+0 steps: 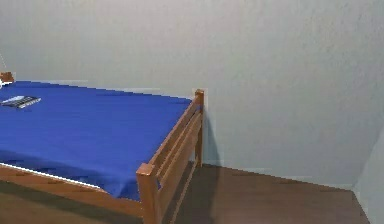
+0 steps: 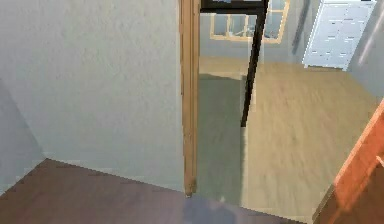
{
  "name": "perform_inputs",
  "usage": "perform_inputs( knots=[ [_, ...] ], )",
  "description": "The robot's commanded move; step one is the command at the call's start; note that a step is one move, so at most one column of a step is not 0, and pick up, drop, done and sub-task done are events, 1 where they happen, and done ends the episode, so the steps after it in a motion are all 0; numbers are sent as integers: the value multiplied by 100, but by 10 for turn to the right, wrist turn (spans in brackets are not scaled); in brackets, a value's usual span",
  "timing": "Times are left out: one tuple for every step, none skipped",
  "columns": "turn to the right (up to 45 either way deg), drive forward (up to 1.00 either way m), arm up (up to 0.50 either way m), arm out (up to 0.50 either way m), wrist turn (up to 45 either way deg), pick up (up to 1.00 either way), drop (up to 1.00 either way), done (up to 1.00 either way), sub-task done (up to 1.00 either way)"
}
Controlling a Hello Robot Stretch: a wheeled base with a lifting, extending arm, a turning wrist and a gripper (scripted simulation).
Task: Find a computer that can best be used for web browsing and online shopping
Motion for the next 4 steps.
perform_inputs(
  knots=[
    [-450,0,0,0,0,0,0,0,0],
    [-450,0,0,0,0,0,0,0,0],
    [-180,0,0,0,0,0,0,0,0],
    [0,100,0,0,0,0,0,0,0]
  ],
)
